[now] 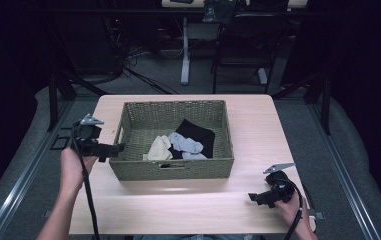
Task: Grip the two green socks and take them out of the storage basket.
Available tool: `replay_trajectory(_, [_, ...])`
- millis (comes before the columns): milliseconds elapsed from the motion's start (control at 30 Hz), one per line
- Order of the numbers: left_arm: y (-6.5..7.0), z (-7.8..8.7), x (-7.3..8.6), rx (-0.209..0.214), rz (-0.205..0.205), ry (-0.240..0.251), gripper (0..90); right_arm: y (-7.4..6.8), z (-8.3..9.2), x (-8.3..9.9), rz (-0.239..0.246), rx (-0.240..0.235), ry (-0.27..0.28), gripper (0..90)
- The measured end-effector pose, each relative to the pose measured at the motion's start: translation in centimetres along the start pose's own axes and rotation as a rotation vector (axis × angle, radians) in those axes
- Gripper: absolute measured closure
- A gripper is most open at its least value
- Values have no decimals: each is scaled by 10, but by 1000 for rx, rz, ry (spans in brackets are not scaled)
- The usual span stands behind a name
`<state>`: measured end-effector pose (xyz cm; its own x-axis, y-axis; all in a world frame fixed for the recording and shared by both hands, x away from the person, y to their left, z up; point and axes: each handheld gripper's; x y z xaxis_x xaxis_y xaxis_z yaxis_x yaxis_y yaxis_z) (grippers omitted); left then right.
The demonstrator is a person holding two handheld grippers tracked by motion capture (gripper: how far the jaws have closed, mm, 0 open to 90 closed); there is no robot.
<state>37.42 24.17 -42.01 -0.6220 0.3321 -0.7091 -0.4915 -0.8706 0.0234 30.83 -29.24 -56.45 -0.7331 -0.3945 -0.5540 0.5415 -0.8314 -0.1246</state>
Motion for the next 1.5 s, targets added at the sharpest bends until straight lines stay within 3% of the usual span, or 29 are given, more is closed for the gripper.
replay_trajectory(267, [17,-38,-34,45,-55,-76,5,0,0,0,1,-2,-3,26])
replay_trajectory(500, [25,-74,-49,65,-71,-129,6,0,0,0,4,-10,-3,27])
replay_trajectory(967, [33,-139,-51,105,-79,-282,107,0,0,0,6,-8,-2,27])
replay_trajectory(1167, [39,-157,-49,117,-101,-324,156,0,0,0,-1,-16,0,27])
replay_trajectory(1367, [44,-169,-46,123,-123,-389,276,0,0,1,0,-14,5,27])
replay_trajectory(1500, [43,-174,-46,108,-115,-430,330,0,0,0,2,-13,4,27])
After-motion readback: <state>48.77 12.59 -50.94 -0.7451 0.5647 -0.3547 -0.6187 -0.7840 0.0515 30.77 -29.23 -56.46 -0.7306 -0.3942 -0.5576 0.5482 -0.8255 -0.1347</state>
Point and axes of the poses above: each handheld gripper's, and its own axes: z roughly backward along the jaws, x roughly out of its underside, y roughly to its right, and after that the axes turned 2 degrees about y, right-handed
